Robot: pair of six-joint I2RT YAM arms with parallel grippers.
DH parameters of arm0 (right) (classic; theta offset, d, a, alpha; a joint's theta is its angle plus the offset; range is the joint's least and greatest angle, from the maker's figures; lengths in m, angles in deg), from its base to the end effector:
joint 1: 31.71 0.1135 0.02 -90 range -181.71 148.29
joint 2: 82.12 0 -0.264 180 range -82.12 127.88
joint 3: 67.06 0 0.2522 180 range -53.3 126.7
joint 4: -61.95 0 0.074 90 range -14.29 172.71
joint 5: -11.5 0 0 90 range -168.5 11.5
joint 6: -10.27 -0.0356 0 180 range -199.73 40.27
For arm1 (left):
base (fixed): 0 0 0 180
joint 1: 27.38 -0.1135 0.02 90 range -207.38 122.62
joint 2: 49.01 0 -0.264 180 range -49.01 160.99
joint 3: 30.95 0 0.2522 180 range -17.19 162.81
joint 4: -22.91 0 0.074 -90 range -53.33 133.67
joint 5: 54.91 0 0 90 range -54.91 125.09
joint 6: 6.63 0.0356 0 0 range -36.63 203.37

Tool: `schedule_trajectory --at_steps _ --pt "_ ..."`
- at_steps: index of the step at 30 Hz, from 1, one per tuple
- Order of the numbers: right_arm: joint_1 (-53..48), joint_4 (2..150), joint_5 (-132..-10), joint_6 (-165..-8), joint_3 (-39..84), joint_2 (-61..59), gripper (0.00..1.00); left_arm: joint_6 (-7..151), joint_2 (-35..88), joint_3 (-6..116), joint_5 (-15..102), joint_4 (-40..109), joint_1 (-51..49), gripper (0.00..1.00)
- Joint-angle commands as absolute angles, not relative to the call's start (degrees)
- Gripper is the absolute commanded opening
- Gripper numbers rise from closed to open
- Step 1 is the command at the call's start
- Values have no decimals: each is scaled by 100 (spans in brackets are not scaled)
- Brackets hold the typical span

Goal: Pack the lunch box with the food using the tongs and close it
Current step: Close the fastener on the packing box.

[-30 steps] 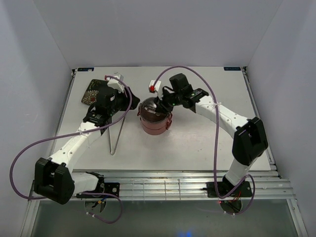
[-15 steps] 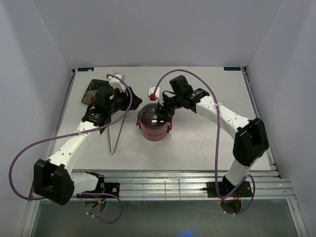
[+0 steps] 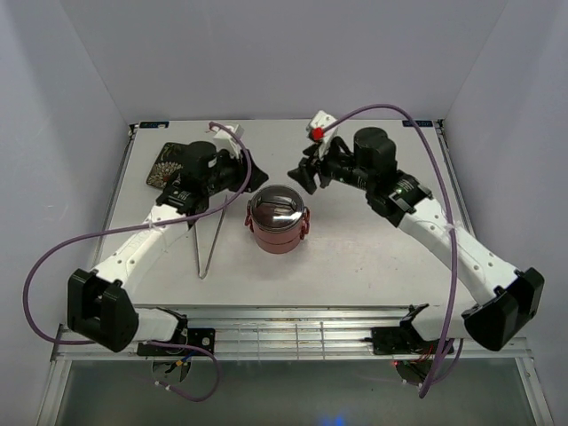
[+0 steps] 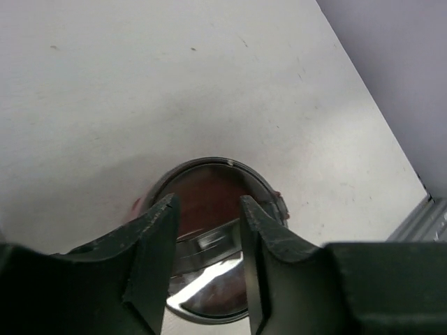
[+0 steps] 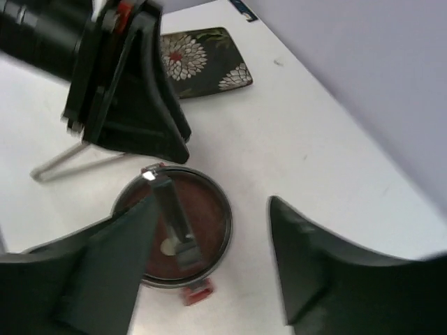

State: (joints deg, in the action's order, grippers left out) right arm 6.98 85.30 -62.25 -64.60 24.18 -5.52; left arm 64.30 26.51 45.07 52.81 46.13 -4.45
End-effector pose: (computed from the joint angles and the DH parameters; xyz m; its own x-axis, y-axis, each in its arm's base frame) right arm 0.2356 0.2014 0.4177 0.0989 -0.2418 -0.9653 -0.8186 0.5318 -0.2171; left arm 0.2773 -0.1291 0.3296 -0.5419 -0.1087 -0.8334 0.4789 0.7749 -0.4125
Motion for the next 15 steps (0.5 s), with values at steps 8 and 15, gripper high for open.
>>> schedule_trajectory --at_steps 8,15 --pt "485 8863 -8392 -9976 709 -1243 8 7071 3281 5084 5276 4582 530 18" --pt "485 9592 -9345 -11077 558 -831 8 6993 3281 4110 5249 3871 636 10"
